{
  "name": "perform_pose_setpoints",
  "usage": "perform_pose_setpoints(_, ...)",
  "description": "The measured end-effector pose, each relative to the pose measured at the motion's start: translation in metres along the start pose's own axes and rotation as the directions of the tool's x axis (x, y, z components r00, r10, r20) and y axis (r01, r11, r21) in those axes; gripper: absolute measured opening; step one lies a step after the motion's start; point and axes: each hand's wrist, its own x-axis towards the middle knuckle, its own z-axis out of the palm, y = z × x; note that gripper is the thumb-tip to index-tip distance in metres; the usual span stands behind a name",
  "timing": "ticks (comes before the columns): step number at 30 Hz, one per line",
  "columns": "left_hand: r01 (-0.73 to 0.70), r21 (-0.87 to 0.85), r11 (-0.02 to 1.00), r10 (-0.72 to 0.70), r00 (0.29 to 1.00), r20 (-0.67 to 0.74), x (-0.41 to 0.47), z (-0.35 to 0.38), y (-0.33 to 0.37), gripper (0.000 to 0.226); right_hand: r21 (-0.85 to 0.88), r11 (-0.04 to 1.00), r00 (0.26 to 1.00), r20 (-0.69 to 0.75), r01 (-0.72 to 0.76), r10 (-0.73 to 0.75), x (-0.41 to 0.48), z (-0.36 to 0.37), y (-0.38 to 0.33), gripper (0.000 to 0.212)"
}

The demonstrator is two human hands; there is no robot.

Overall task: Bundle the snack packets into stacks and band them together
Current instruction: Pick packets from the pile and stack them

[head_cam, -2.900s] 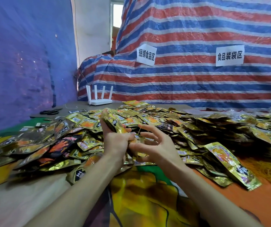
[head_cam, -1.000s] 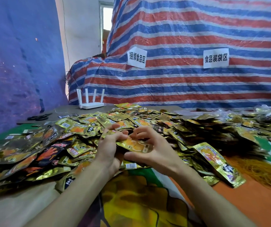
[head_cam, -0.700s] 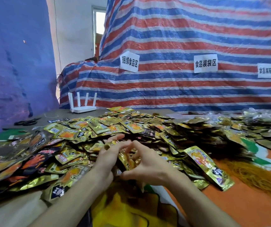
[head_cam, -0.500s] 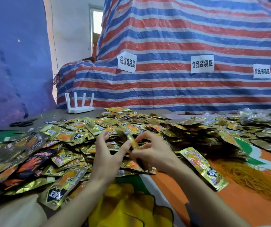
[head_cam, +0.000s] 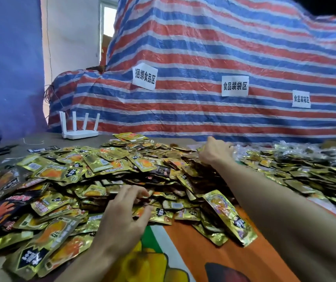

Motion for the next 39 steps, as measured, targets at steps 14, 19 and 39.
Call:
perform_pose_setpoints(14,0.209,0.450,0.868,-0.198,0.978,-0.071,0.027,-0.039,-0.021,0.038,0.344,0.883,0.947,-0.069,0.318,-0.314,-0.080,0.011,-0.048,0.031)
perform_pose_setpoints(19,0.318,0.561,0.764,-0.346,0.936,-0.059,0.031,-0.058,-0.043,0.051,0.529,0.796,0.779,0.349,0.295,-0.521,-0.129,0.053,-0.080,0.055)
perform_pose_setpoints(39,0.118,0.733,0.670,-0.092,0.993,-0.076,0.051,-0.055,-0.063,0.047,0.490,0.726,0.855,-0.081,0.482,-0.513,-0.133,0.102,-0.084,0.025)
